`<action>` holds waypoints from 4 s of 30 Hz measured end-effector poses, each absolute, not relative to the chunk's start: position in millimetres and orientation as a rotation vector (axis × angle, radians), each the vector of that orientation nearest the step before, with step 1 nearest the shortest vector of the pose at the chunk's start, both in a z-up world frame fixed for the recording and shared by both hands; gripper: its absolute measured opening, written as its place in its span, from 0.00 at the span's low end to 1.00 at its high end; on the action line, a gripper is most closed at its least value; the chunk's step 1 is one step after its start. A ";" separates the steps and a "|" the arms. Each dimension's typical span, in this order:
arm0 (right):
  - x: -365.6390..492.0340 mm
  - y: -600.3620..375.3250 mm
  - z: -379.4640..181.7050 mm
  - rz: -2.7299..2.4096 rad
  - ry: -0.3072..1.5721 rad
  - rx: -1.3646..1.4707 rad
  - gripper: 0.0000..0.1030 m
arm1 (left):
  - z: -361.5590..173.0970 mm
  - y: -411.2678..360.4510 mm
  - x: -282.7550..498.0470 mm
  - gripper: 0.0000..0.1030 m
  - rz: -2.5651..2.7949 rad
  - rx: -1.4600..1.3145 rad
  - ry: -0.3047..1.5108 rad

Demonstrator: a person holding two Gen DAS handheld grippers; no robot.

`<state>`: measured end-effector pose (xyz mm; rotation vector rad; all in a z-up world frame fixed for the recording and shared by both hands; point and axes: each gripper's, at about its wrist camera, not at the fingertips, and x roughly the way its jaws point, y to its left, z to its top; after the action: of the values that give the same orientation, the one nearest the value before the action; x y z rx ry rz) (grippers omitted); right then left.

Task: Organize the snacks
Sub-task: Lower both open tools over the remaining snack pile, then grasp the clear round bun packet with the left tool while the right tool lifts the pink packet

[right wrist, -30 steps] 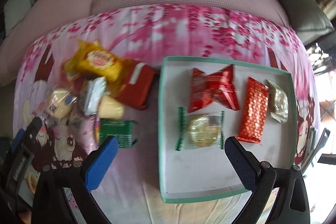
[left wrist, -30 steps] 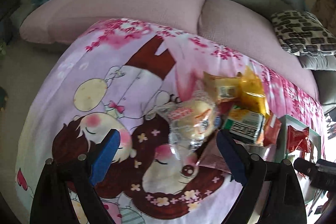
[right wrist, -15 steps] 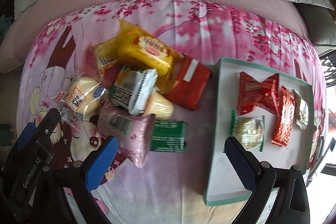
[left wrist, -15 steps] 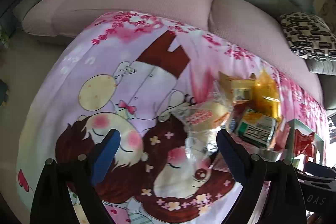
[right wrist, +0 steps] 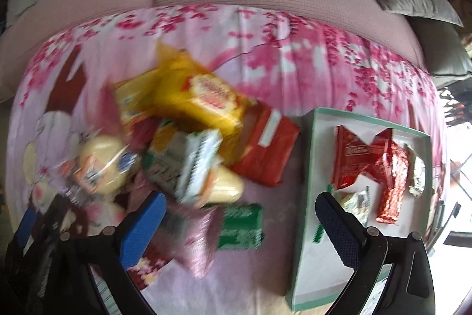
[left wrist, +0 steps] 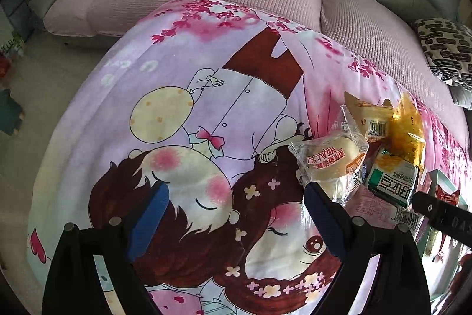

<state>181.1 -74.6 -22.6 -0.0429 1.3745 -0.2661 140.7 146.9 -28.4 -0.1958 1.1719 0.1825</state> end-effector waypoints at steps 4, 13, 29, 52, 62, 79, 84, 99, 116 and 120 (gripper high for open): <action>180.7 -87.4 -31.4 -0.281 1.413 -0.018 1.00 | -27.9 142.8 139.3 0.90 0.164 -0.190 1.171; 164.7 -81.6 -35.0 -0.249 1.453 -0.062 1.00 | -32.6 127.1 133.4 0.90 0.143 -0.129 1.191; 152.6 -38.7 -31.3 -0.155 1.514 -0.158 1.00 | -34.7 143.6 122.0 0.90 0.221 -0.120 1.207; 135.4 66.1 -46.6 -0.017 1.535 -0.207 0.75 | -38.8 171.3 117.3 0.90 0.258 -0.159 1.217; 128.9 97.8 -56.2 0.017 1.535 -0.217 0.66 | -42.7 173.0 118.3 0.90 0.248 -0.167 1.224; 121.6 114.8 -90.3 0.017 1.587 -0.125 0.58 | -47.8 171.5 120.9 0.90 0.241 -0.166 1.238; 123.1 110.2 -88.5 0.010 1.580 -0.114 0.58 | -45.1 166.1 123.5 0.90 0.222 -0.166 1.234; 128.5 60.2 -79.4 -0.003 1.550 -0.029 0.40 | -37.9 156.8 126.6 0.90 0.196 -0.151 1.205; 146.9 -21.4 -1.5 -0.002 1.469 0.078 0.39 | -25.8 143.7 134.2 0.90 0.150 -0.160 1.178; 152.1 -48.3 8.6 -0.034 1.447 0.080 0.39 | -26.0 133.3 139.7 0.90 0.109 -0.168 1.177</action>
<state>152.1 -48.3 8.6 0.0801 1.4472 -0.0342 139.7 133.3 -26.0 -0.1684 1.1774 0.1089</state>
